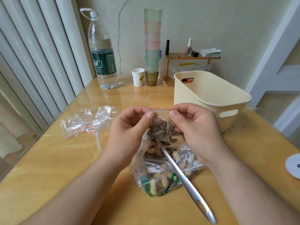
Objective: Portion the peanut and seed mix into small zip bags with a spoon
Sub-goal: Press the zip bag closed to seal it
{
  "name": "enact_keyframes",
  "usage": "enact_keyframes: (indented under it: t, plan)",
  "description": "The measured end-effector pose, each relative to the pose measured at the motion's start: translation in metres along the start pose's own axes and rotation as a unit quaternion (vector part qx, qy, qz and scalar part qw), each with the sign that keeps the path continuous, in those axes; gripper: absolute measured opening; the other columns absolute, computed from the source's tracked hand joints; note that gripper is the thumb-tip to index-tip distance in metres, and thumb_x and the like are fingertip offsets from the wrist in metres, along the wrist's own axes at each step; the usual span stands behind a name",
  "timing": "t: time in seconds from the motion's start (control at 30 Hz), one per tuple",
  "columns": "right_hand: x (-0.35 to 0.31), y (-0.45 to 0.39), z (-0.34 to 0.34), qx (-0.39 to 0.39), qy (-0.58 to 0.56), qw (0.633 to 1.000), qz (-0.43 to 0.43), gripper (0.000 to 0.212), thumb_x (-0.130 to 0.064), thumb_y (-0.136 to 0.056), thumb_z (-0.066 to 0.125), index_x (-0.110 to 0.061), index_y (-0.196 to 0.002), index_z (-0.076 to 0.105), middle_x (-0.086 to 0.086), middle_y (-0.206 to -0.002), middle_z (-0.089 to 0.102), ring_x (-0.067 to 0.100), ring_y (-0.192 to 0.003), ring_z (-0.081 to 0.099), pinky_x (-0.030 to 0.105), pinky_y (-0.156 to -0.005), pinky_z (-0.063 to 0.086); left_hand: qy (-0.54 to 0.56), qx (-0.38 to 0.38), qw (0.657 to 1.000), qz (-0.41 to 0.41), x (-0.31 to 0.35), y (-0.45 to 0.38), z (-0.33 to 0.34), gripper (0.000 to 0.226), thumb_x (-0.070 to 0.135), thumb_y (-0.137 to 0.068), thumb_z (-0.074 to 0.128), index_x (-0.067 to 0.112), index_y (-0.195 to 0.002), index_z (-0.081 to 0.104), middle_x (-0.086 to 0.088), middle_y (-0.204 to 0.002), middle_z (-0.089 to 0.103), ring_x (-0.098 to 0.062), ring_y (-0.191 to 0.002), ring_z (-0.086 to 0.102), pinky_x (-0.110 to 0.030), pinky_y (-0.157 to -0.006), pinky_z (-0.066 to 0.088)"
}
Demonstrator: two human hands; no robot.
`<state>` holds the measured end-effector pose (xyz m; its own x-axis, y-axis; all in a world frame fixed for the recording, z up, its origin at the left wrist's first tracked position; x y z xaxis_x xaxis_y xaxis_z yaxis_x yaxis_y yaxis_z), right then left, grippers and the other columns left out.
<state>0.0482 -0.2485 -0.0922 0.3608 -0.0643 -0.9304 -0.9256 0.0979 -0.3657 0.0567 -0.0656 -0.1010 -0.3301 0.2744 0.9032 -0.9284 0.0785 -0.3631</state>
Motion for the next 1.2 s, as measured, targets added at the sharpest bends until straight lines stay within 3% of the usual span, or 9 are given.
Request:
enact_keyframes:
  t: [0.17, 0.3, 0.43, 0.6, 0.73, 0.9, 1.03, 1.2]
  plan:
    - [0.003, -0.002, 0.000, 0.001, -0.015, 1.000, 0.020, 0.015, -0.010, -0.092, 0.075, -0.025, -0.088, 0.075, -0.005, -0.079, 0.075, 0.008, -0.074, 0.067, 0.026, -0.070, 0.054, 0.033, 0.039, 0.999, -0.006, -0.001, 0.002, 0.003, 0.012, 0.017, -0.093, 0.067, 0.005, -0.098, 0.067, -0.015, -0.086, 0.075, -0.023, -0.077, 0.072, -0.035, -0.068, 0.061]
    - [0.003, -0.001, 0.002, -0.015, -0.002, 1.000, 0.026, 0.016, -0.008, -0.094, 0.073, -0.023, -0.095, 0.075, -0.004, -0.082, 0.075, 0.008, -0.077, 0.067, 0.024, -0.070, 0.055, 0.056, 0.054, 0.997, -0.030, -0.005, 0.002, 0.005, 0.012, 0.024, -0.092, 0.069, 0.012, -0.094, 0.069, -0.015, -0.088, 0.076, -0.030, -0.076, 0.070, -0.049, -0.076, 0.060]
    - [0.002, -0.001, 0.002, -0.009, 0.006, 1.000, 0.013, 0.014, -0.013, -0.095, 0.074, -0.027, -0.094, 0.076, -0.003, -0.084, 0.076, 0.010, -0.079, 0.068, 0.026, -0.072, 0.056, 0.090, 0.072, 0.992, -0.042, -0.008, 0.001, 0.010, 0.013, 0.023, -0.090, 0.069, 0.012, -0.096, 0.068, -0.010, -0.083, 0.074, -0.024, -0.073, 0.068, -0.040, -0.074, 0.058]
    - [0.003, -0.002, 0.000, 0.003, 0.016, 1.000, 0.001, 0.012, -0.016, -0.096, 0.072, -0.027, -0.091, 0.074, -0.006, -0.080, 0.073, 0.010, -0.077, 0.066, 0.027, -0.071, 0.055, 0.079, 0.065, 0.994, -0.043, -0.006, 0.003, 0.009, 0.020, 0.021, -0.091, 0.067, 0.003, -0.099, 0.067, -0.011, -0.087, 0.076, -0.023, -0.079, 0.070, -0.043, -0.081, 0.060]
    - [0.006, -0.002, 0.002, -0.001, 0.036, 0.999, -0.002, 0.012, -0.016, -0.097, 0.072, -0.027, -0.091, 0.073, -0.007, -0.081, 0.072, 0.012, -0.079, 0.067, 0.031, -0.076, 0.056, 0.075, 0.066, 0.993, -0.056, -0.008, 0.004, 0.009, 0.013, 0.019, -0.090, 0.067, 0.007, -0.094, 0.067, -0.018, -0.094, 0.076, -0.026, -0.082, 0.069, -0.043, -0.081, 0.058]
    - [0.009, -0.001, 0.004, -0.013, 0.023, 1.000, 0.014, 0.006, -0.019, -0.096, 0.073, -0.025, -0.097, 0.073, -0.001, -0.083, 0.072, 0.014, -0.079, 0.065, 0.039, -0.075, 0.057, 0.090, 0.077, 0.991, -0.061, -0.007, 0.003, 0.010, 0.010, 0.007, -0.101, 0.058, 0.005, -0.092, 0.063, -0.005, -0.077, 0.073, -0.017, -0.068, 0.067, -0.032, -0.066, 0.058]
    - [0.009, 0.000, 0.007, -0.018, 0.020, 1.000, 0.005, 0.007, -0.017, -0.096, 0.074, -0.023, -0.097, 0.073, -0.007, -0.081, 0.072, 0.008, -0.079, 0.066, 0.030, -0.075, 0.054, 0.097, 0.074, 0.991, -0.061, -0.006, 0.004, 0.011, 0.011, 0.004, -0.103, 0.056, 0.004, -0.094, 0.062, -0.002, -0.073, 0.071, -0.014, -0.065, 0.066, -0.027, -0.063, 0.056]
    - [0.007, 0.000, 0.006, -0.012, 0.025, 0.999, -0.030, 0.012, -0.013, -0.096, 0.073, -0.024, -0.091, 0.073, -0.007, -0.079, 0.071, 0.010, -0.077, 0.064, 0.031, -0.075, 0.053, 0.104, 0.063, 0.990, -0.067, -0.006, 0.005, 0.014, 0.011, 0.005, -0.104, 0.055, 0.002, -0.097, 0.062, -0.002, -0.075, 0.071, -0.014, -0.065, 0.066, -0.026, -0.062, 0.055]
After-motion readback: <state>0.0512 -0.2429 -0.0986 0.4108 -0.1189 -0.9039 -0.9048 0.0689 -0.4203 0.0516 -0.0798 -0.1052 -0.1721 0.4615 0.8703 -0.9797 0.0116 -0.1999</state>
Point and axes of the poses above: each hand's wrist, its own y-axis away from the middle knuckle, its own z-axis out of the palm, x = y × z, the point moved 3 cm from there along -y, towards the middle knuckle
